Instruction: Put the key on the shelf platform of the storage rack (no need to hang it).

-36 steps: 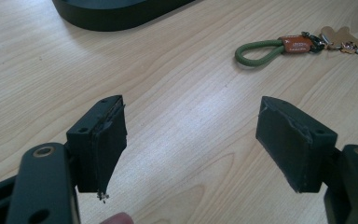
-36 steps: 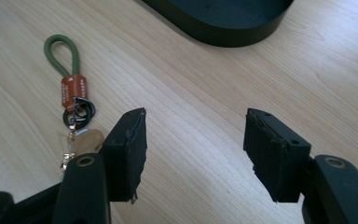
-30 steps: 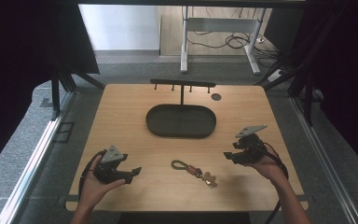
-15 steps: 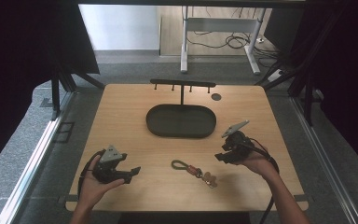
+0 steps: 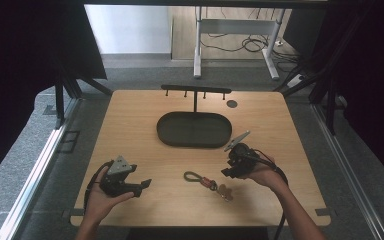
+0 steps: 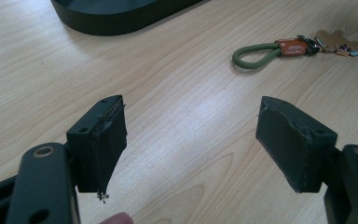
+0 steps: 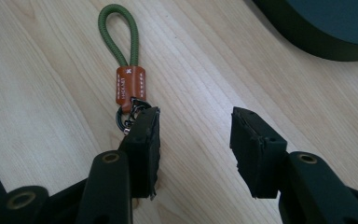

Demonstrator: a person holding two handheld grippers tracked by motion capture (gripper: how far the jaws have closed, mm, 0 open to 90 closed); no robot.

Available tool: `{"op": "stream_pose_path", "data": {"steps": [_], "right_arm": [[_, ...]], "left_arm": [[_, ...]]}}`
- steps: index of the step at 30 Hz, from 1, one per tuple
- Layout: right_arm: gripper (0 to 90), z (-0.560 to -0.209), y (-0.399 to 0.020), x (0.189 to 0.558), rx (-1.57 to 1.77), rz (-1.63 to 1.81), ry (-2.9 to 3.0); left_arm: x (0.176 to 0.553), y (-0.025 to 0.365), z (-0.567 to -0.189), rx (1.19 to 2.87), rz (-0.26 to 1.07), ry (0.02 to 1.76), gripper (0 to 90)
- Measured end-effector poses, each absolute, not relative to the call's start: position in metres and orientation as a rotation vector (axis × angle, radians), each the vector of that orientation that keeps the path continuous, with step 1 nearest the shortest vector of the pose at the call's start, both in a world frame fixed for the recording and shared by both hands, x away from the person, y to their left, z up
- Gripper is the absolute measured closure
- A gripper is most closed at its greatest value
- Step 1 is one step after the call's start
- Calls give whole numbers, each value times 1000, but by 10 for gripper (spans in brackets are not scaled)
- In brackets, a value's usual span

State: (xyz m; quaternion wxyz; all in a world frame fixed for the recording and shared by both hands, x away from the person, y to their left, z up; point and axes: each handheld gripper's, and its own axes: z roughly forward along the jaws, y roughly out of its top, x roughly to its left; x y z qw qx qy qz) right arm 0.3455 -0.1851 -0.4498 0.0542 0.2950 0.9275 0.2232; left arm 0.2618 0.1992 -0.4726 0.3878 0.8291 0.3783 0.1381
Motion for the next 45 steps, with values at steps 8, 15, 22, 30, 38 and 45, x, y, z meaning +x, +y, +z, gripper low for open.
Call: {"op": "stream_pose_path", "data": {"steps": [8, 15, 22, 30, 38, 45], "right_arm": [[548, -458, -175, 346, 865, 648, 2854], [549, -463, -167, 345, 844, 629, 2878], [550, -466, -160, 346, 827, 617, 2894], [551, -469, -152, 344, 805, 608, 2914], [551, -472, -145, 344, 782, 601, 2928], [551, -475, -137, 345, 765, 594, 2945]], "left_arm": [[262, 199, -473, 2110, 350, 961, 247], [261, 197, -472, 2111, 348, 956, 247], [261, 196, -473, 2112, 349, 956, 247], [261, 196, -473, 2118, 346, 953, 247], [261, 196, -473, 2114, 348, 954, 247], [261, 196, -473, 2116, 347, 955, 248]]}}
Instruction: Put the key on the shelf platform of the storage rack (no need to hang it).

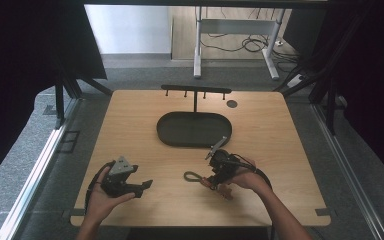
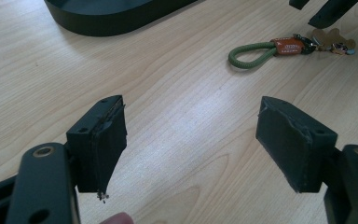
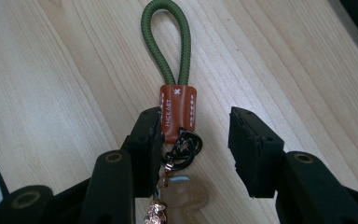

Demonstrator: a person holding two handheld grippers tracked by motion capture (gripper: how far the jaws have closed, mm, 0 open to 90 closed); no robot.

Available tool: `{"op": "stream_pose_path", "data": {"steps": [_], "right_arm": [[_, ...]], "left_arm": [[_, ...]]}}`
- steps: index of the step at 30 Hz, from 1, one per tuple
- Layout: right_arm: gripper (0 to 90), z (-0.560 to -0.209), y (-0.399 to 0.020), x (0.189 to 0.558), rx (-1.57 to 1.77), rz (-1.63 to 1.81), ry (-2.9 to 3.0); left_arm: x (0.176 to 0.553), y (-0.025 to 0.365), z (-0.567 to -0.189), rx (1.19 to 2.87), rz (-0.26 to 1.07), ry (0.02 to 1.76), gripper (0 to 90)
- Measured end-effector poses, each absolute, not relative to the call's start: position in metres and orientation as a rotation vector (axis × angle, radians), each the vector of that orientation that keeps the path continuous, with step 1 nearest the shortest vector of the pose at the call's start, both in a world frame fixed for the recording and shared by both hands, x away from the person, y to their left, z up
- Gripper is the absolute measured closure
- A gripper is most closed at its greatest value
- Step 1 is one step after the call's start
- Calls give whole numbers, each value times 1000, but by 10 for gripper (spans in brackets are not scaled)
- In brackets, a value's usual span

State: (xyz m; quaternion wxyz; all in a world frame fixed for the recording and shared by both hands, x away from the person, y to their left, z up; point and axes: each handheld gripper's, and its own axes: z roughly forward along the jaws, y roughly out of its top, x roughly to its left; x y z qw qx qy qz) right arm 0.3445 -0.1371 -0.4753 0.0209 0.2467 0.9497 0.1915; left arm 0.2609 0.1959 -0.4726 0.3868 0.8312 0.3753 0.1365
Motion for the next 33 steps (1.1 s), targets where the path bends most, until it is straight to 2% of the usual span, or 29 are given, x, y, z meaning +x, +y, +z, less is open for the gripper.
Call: {"op": "stream_pose_path", "data": {"steps": [28, 33], "right_arm": [[562, -501, -113, 347, 714, 487, 2994], [588, -504, -109, 345, 691, 448, 2994]], "left_arm": [[261, 197, -473, 2112, 348, 959, 247], [262, 198, -473, 2109, 347, 960, 247]]}}
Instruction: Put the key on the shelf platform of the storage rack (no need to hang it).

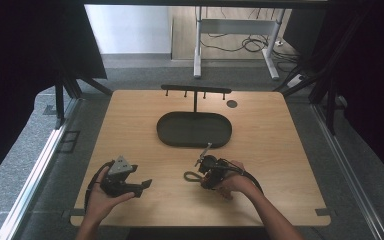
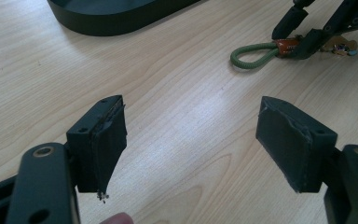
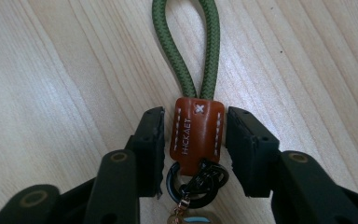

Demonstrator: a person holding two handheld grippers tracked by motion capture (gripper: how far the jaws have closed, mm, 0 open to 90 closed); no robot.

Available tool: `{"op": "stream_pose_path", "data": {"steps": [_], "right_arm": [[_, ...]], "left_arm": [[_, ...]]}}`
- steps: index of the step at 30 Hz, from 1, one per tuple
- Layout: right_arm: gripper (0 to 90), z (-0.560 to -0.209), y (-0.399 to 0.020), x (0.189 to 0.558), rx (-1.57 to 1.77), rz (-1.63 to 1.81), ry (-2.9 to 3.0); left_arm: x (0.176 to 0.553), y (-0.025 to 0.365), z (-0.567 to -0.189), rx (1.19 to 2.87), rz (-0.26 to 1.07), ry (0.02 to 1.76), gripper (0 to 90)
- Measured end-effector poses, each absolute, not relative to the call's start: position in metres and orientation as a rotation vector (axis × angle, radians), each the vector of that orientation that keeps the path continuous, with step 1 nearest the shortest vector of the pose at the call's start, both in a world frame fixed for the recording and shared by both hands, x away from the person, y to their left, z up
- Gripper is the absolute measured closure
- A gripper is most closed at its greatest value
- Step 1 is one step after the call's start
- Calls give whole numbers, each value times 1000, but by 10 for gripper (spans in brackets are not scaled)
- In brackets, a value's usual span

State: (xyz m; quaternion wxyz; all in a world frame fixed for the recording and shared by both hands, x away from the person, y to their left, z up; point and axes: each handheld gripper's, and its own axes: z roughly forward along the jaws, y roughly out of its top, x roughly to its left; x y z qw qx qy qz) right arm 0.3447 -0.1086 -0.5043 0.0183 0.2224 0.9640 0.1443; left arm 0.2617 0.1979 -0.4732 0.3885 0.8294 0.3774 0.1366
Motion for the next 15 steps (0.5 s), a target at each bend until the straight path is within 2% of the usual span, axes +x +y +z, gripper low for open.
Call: {"op": "stream_pose_path", "data": {"steps": [6, 15], "right_arm": [[651, -504, -108, 345, 690, 440, 2978], [664, -504, -109, 345, 709, 438, 2968]], "left_arm": [[262, 198, -473, 2112, 348, 959, 247], [262, 198, -474, 2109, 347, 965, 247]]}}
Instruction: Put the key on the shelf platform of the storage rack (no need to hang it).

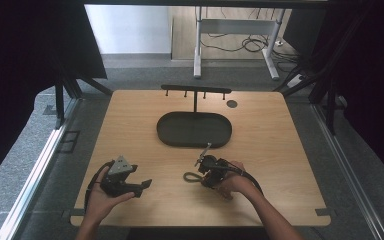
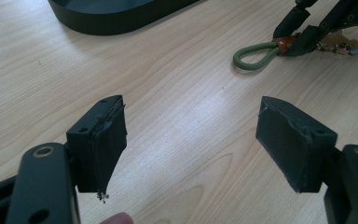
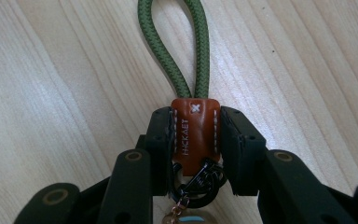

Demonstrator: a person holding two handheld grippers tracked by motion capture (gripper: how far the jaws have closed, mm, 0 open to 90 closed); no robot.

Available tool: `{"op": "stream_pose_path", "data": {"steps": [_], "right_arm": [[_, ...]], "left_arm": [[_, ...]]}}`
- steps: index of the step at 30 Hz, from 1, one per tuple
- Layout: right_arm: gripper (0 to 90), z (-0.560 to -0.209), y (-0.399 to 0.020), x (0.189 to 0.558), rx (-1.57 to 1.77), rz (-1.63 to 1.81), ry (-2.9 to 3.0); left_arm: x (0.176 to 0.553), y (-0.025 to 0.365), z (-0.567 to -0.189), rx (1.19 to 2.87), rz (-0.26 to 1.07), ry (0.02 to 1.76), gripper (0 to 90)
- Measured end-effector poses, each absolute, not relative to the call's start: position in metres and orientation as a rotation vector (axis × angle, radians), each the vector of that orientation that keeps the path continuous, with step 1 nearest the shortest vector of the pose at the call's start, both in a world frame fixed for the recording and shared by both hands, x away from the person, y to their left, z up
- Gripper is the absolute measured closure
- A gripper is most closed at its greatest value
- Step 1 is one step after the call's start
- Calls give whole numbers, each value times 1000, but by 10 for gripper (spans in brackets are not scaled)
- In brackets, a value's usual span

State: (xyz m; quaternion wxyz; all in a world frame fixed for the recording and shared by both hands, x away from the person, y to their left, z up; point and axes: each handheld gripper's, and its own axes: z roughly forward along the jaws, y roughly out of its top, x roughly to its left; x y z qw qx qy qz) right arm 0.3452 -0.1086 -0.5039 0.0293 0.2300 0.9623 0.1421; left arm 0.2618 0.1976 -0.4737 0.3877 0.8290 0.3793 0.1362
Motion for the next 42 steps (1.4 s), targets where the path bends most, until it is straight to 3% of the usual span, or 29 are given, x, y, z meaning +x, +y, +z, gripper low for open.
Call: {"op": "stream_pose_path", "data": {"steps": [12, 27, 42], "right_arm": [[667, -491, -119, 349, 737, 529, 2953], [667, -445, -141, 351, 774, 623, 2867], [667, -429, -142, 354, 773, 643, 2835]], "left_arm": [[262, 197, -473, 2112, 350, 960, 247], [262, 197, -473, 2112, 352, 958, 248], [262, 196, -474, 2114, 350, 961, 248]]}}
